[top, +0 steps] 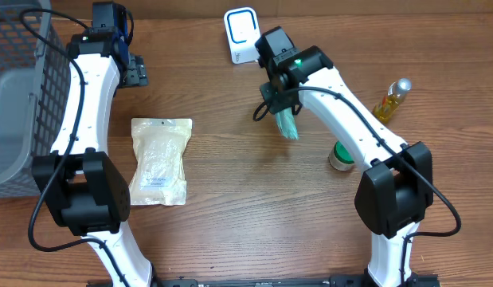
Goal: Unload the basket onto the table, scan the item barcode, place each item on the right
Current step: 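Carry the wipes pack to the right and set it down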
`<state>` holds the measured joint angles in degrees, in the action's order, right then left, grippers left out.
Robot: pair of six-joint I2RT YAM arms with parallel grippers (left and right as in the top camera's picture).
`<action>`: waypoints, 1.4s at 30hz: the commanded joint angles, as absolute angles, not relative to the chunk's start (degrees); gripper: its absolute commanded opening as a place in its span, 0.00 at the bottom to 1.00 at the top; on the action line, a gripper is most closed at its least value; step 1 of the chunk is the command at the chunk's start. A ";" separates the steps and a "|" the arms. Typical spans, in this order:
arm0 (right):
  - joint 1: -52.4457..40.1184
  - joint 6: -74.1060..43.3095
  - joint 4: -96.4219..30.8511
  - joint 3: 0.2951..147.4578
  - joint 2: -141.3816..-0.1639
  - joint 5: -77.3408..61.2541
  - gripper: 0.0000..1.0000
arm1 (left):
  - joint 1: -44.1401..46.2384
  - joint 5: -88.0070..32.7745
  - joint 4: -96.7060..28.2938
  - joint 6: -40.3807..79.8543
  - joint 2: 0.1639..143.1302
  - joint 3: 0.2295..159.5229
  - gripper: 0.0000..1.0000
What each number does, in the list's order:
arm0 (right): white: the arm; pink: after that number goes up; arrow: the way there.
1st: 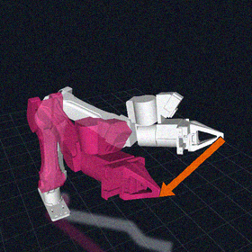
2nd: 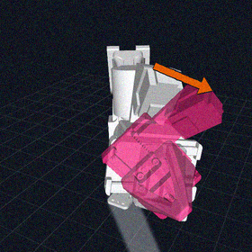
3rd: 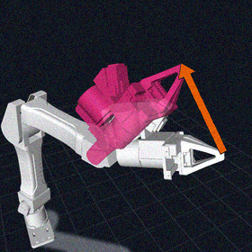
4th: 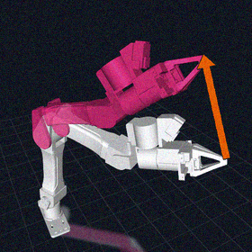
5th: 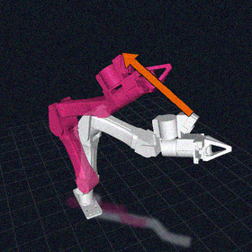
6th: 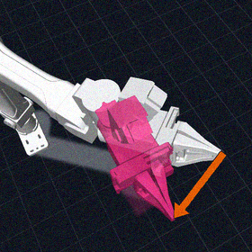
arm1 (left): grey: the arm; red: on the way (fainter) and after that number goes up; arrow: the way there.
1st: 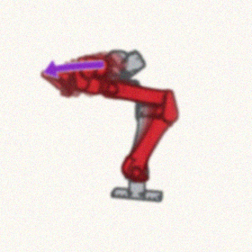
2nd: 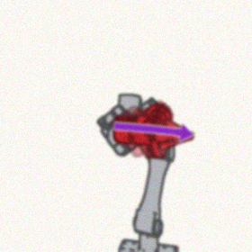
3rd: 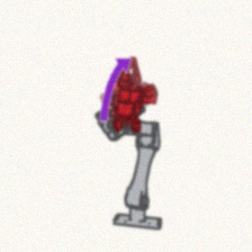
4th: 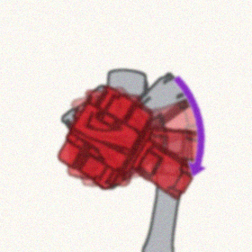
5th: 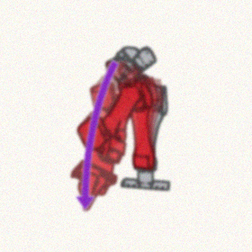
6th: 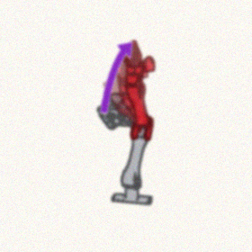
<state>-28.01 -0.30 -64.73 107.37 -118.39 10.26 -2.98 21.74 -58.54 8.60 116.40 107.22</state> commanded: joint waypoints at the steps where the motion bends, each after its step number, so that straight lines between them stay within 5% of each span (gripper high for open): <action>1: -25.32 -3.25 -67.09 106.06 -117.78 7.18 0.04 | -2.61 22.44 -58.46 9.17 116.09 107.72 1.00; 28: -16.84 -2.76 -74.46 105.06 -117.78 1.61 0.08 | -2.61 22.44 -58.46 9.17 116.09 107.72 0.99; 34: -15.22 -1.23 -72.60 100.66 -117.82 2.81 0.32 | -2.61 22.44 -58.46 9.17 116.09 107.72 1.00; 42: -14.66 -4.32 -67.44 99.42 -117.80 8.86 0.38 | -2.61 22.44 -58.46 9.17 116.09 107.72 1.00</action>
